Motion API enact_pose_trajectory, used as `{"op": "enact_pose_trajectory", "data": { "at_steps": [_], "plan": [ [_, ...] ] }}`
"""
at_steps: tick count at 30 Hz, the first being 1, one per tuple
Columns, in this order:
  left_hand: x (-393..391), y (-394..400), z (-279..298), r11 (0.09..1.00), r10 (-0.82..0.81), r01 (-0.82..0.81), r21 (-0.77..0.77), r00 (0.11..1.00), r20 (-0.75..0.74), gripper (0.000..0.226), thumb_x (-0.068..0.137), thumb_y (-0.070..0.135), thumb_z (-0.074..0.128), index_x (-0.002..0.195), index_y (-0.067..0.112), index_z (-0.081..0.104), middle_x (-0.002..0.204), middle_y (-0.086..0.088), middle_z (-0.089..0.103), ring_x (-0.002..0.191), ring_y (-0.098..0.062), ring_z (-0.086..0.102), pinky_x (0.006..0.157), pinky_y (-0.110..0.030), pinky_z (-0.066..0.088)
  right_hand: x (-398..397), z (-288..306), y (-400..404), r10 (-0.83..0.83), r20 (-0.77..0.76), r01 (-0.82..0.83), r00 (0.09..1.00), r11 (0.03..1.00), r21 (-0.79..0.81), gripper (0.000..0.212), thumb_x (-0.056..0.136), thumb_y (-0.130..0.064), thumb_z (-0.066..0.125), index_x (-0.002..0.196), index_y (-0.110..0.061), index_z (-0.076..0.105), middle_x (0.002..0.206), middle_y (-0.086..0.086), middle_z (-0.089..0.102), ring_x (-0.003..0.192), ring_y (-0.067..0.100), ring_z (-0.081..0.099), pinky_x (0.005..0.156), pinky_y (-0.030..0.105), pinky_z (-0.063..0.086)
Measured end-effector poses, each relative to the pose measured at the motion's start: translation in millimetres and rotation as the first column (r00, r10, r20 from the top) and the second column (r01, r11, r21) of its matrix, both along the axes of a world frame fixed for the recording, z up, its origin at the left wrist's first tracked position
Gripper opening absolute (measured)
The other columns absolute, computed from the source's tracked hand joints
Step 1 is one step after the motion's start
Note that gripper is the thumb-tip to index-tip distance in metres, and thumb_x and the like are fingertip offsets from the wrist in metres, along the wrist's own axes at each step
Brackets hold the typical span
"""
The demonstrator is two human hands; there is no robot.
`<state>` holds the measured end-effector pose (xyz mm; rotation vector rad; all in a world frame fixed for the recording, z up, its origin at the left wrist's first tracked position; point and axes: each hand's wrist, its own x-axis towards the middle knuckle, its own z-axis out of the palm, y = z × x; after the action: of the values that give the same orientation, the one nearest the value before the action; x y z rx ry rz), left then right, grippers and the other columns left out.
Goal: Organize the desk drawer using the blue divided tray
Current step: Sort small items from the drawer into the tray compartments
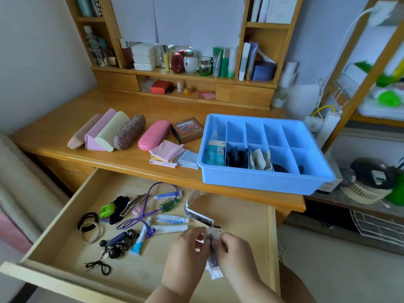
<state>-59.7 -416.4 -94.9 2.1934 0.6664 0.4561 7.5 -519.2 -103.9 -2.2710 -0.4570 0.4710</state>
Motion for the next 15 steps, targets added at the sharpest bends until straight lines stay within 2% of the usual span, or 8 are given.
{"op": "enact_pose_trajectory", "data": {
  "at_steps": [2, 4, 5, 7, 9, 11, 12, 15],
  "plan": [
    [0, -13, 5, 0.997, -0.068, 0.07, -0.022, 0.994, 0.082, 0.022, 0.082, 0.004, 0.063, 0.088, 0.023, 0.071, 0.083, 0.014, 0.063, 0.082, 0.004, 0.059, 0.058, -0.005, 0.046, -1, 8, -1, -0.098, -0.214, 0.139, 0.972, 0.973, 0.186, 0.037, 0.089, -0.018, 0.055, 0.055, -0.016, 0.042, 0.05, -0.004, 0.043, 0.052, 0.014, 0.046, 0.052, 0.025, 0.032],
    [0, -20, 10, 0.99, -0.134, 0.137, -0.015, 0.982, 0.13, 0.03, 0.081, -0.003, 0.059, 0.091, 0.021, 0.074, 0.092, 0.013, 0.064, 0.085, 0.005, 0.06, 0.063, -0.006, 0.048, 1, 14, -4, -0.099, -0.342, 0.208, 0.935, 0.932, 0.298, 0.033, 0.093, -0.021, 0.054, 0.063, -0.006, 0.054, 0.058, 0.005, 0.052, 0.064, 0.03, 0.061, 0.06, 0.029, 0.04],
    [0, -22, 12, 0.988, -0.154, 0.155, 0.006, 0.978, 0.14, 0.033, 0.08, -0.005, 0.058, 0.092, 0.021, 0.074, 0.095, 0.016, 0.065, 0.086, 0.007, 0.06, 0.067, -0.007, 0.048, 2, 19, -7, -0.088, -0.369, 0.222, 0.925, 0.914, 0.338, 0.033, 0.093, -0.023, 0.056, 0.065, -0.007, 0.059, 0.059, 0.006, 0.055, 0.064, 0.031, 0.061, 0.061, 0.03, 0.043],
    [2, -23, 16, 0.984, -0.177, 0.173, 0.039, 0.969, 0.171, 0.037, 0.078, -0.009, 0.06, 0.088, 0.023, 0.076, 0.098, 0.02, 0.067, 0.088, 0.01, 0.061, 0.072, -0.01, 0.05, 6, 25, -13, -0.068, -0.423, 0.258, 0.904, 0.875, 0.41, 0.027, 0.092, -0.019, 0.059, 0.067, -0.012, 0.065, 0.057, -0.001, 0.06, 0.06, 0.019, 0.06, 0.062, 0.033, 0.049],
    [4, -24, 20, 0.985, -0.15, 0.166, -0.052, 0.961, 0.231, 0.047, 0.077, -0.013, 0.06, 0.085, 0.031, 0.075, 0.094, 0.019, 0.072, 0.086, 0.007, 0.065, 0.072, -0.013, 0.052, 12, 31, -20, -0.055, -0.52, 0.329, 0.853, 0.829, 0.452, 0.02, 0.092, -0.012, 0.059, 0.075, -0.007, 0.069, 0.065, 0.004, 0.067, 0.068, 0.02, 0.064, 0.071, 0.04, 0.055],
    [4, -24, 25, 0.966, -0.065, 0.125, -0.225, 0.964, 0.257, 0.058, 0.078, -0.016, 0.055, 0.088, 0.04, 0.071, 0.086, 0.014, 0.073, 0.079, 0.0, 0.068, 0.069, -0.009, 0.051, 24, 34, -29, -0.075, -0.524, 0.353, 0.849, 0.817, 0.456, 0.019, 0.092, -0.01, 0.058, 0.078, -0.004, 0.069, 0.073, 0.013, 0.068, 0.073, 0.025, 0.062, 0.072, 0.043, 0.051],
    [4, -22, 24, 0.956, -0.004, 0.081, -0.282, 0.965, 0.262, 0.059, 0.08, -0.015, 0.054, 0.088, 0.042, 0.07, 0.084, 0.011, 0.073, 0.075, -0.002, 0.068, 0.068, -0.007, 0.049, 31, 36, -34, -0.092, -0.478, 0.332, 0.874, 0.83, 0.447, 0.019, 0.091, -0.011, 0.058, 0.075, -0.004, 0.066, 0.07, 0.011, 0.064, 0.07, 0.023, 0.058, 0.068, 0.038, 0.045],
    [5, -3, 7, 0.94, 0.107, -0.028, -0.339, 0.97, 0.216, 0.054, 0.079, -0.013, 0.054, 0.082, 0.038, 0.07, 0.08, 0.014, 0.071, 0.071, -0.003, 0.066, 0.067, -0.005, 0.048, 60, 60, -50, -0.152, -0.295, 0.272, 0.943, 0.864, 0.424, 0.02, 0.09, -0.017, 0.058, 0.075, -0.004, 0.06, 0.068, 0.012, 0.061, 0.066, 0.02, 0.055, 0.067, 0.031, 0.038]
  ]
}}
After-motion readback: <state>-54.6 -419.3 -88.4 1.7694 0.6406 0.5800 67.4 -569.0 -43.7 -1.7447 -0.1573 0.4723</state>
